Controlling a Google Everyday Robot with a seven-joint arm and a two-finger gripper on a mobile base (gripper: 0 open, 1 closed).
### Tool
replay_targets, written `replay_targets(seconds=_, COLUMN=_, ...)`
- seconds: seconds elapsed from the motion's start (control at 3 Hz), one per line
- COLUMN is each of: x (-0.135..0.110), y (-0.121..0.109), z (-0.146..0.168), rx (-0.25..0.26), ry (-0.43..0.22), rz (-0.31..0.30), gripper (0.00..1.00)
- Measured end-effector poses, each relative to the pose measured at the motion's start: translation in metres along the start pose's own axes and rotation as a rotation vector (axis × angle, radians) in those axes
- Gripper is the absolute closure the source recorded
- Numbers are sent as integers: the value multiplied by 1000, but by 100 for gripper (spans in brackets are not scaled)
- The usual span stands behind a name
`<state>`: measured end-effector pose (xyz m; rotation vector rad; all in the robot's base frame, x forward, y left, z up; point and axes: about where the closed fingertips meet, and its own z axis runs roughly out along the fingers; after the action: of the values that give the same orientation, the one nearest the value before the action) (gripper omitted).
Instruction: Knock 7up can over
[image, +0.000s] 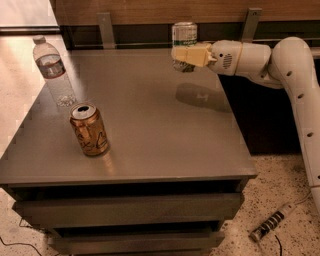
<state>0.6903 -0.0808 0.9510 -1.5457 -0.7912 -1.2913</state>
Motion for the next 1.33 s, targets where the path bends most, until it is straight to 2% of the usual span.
replay_targets(seconds=0.33, x=-2, y=-2, z=0, rx=-15, ry=2, rz=-85, gripper=100)
replay_targets(seconds=0.67, x=-2, y=-3, z=1, rx=-26, ry=-5, rz=-130, gripper=100)
replay_targets(seconds=1.33, x=-4, y=-6, z=4, rx=-26, ry=-3, rz=-159, gripper=100)
